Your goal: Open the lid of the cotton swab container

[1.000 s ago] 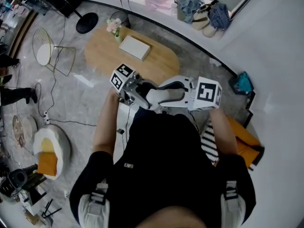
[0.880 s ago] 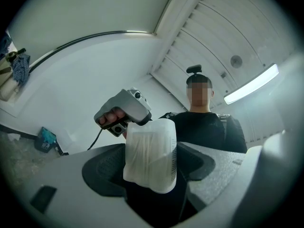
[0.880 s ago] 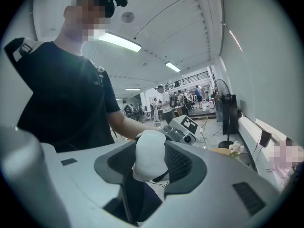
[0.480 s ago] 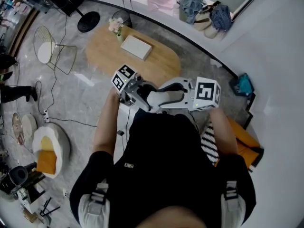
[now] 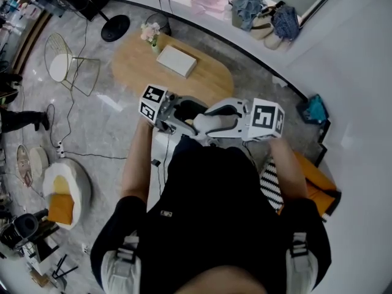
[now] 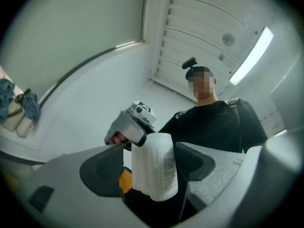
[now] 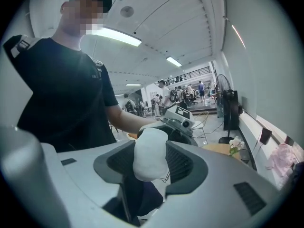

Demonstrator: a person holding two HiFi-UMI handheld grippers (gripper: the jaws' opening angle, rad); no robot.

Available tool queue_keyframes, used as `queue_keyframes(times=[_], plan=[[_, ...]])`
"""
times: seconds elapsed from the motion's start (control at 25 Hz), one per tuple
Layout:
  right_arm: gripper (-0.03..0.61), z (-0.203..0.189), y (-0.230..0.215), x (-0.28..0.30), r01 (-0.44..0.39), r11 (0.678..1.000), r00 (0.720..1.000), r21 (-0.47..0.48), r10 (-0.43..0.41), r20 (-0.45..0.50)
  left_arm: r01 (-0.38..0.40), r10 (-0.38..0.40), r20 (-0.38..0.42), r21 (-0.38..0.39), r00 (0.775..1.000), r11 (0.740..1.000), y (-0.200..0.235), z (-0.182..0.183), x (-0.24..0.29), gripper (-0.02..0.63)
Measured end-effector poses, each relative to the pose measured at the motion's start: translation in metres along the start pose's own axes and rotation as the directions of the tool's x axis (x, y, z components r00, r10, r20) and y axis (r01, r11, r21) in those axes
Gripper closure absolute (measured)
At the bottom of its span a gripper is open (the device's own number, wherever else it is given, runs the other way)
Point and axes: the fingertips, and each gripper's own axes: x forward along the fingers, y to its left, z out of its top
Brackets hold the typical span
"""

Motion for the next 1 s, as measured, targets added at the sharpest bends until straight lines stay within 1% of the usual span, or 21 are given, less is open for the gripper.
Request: queue_keyframes(times=[0.08,0.2,0.28,0.36,0.44,0.64,0.72,0.8,0.88,0.96,1.0], plan=[[0.388,-0.006,-0.006,-0.003,0.033,0.999,0.999,0.003,-0.033,-0.015,-0.098,0.097,0.014,0.066,0.995,0.993,0.006,0.006,-0.003,0.287],[0.388,-0.009,-0.011,-0.006,0.072,0.997,0.997,0.01,-0.072,-0.02,-0.196,0.203,-0.05,0.124,0.978,0.973,0.008,0.0,0.002,0.287],[0.388,-0.008,-0.013,-0.008,0.088,0.996,0.996,0.012,-0.087,-0.017,-0.274,0.292,-0.098,0.161,0.951,0.948,0.015,-0.006,0.005,0.287],[0.388,-0.007,-0.015,-0.008,0.099,0.995,0.995,0.009,-0.099,-0.02,-0.353,0.383,-0.134,0.202,0.914,0.914,0.025,-0.012,0.005,0.287],[0.388,-0.009,-0.018,-0.006,0.107,0.994,0.994,0.001,-0.107,-0.036,-0.406,0.446,-0.161,0.228,0.881,0.885,0.033,-0.019,0.005,0.287],[0.388,-0.016,-0.02,-0.002,0.1,0.995,0.992,-0.006,-0.1,-0.074,-0.456,0.521,-0.235,0.28,0.821,0.845,0.047,-0.042,0.015,0.287],[0.388,-0.019,-0.019,0.0,0.095,0.995,0.99,-0.018,-0.097,-0.101,-0.467,0.544,-0.25,0.307,0.801,0.829,0.052,-0.047,0.019,0.287],[0.388,-0.021,-0.018,0.003,0.096,0.995,0.988,-0.021,-0.097,-0.118,-0.476,0.559,-0.251,0.324,0.791,0.818,0.054,-0.049,0.022,0.287],[0.388,-0.022,-0.017,0.006,0.096,0.995,0.988,-0.023,-0.098,-0.117,-0.477,0.564,-0.265,0.328,0.782,0.815,0.053,-0.051,0.024,0.293],[0.388,-0.024,-0.019,0.007,0.102,0.994,0.989,-0.028,-0.104,-0.103,-0.477,0.565,-0.281,0.325,0.776,0.817,0.051,-0.053,0.026,0.314],[0.388,-0.023,-0.019,0.007,0.106,0.994,0.988,-0.026,-0.109,-0.107,-0.478,0.567,-0.286,0.325,0.773,0.816,0.05,-0.054,0.026,0.341]])
